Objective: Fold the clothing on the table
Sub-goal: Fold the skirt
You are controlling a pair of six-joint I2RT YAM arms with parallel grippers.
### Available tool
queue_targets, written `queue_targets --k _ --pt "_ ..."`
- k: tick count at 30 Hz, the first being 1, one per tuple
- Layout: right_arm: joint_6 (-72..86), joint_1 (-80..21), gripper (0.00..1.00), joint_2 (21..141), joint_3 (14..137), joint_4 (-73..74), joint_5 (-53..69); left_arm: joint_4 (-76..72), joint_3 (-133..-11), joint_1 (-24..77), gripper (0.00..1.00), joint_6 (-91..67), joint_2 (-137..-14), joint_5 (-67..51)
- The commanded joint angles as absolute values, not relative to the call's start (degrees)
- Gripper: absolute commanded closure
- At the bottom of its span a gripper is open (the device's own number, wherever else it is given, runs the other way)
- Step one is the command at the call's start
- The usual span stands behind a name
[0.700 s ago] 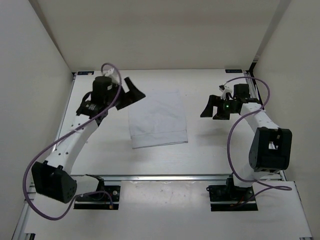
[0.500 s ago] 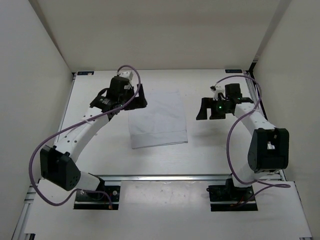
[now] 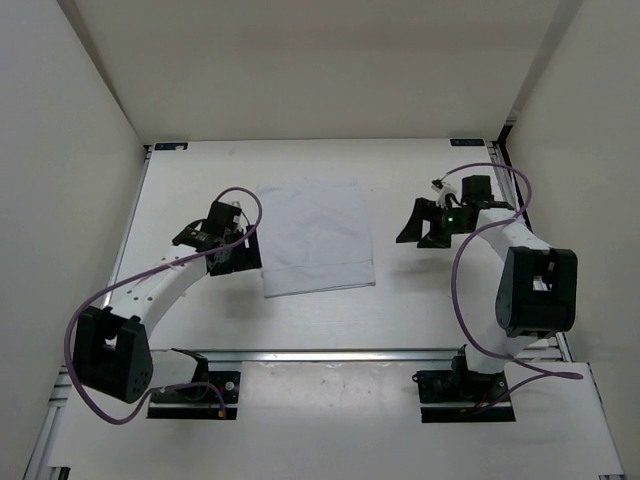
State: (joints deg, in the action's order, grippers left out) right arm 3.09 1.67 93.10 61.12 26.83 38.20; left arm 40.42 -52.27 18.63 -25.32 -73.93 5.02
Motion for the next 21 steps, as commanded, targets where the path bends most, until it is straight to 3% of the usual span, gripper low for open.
queue_targets --k 1,8,12,21 --pt "4.31 -3.59 0.1 93.51 60.9 25.14 40.35 38.95 -48.1 21.08 0.16 -28.12 -72.17 1.41" --pt "3.43 -7.47 0.1 99.04 61.52 25.58 39.73 34.01 -41.22 23.73 0.17 -32.17 -73.56 -0.09" --pt "3.69 -9.31 0.04 100.63 61.18 25.66 39.11 30.07 -37.8 22.51 0.17 -34.44 -72.77 0.09" --pt "2.11 -11.6 0.11 103.88 60.73 27.59 37.97 21.28 -38.06 22.59 0.17 -38.4 -76.38 -3.07"
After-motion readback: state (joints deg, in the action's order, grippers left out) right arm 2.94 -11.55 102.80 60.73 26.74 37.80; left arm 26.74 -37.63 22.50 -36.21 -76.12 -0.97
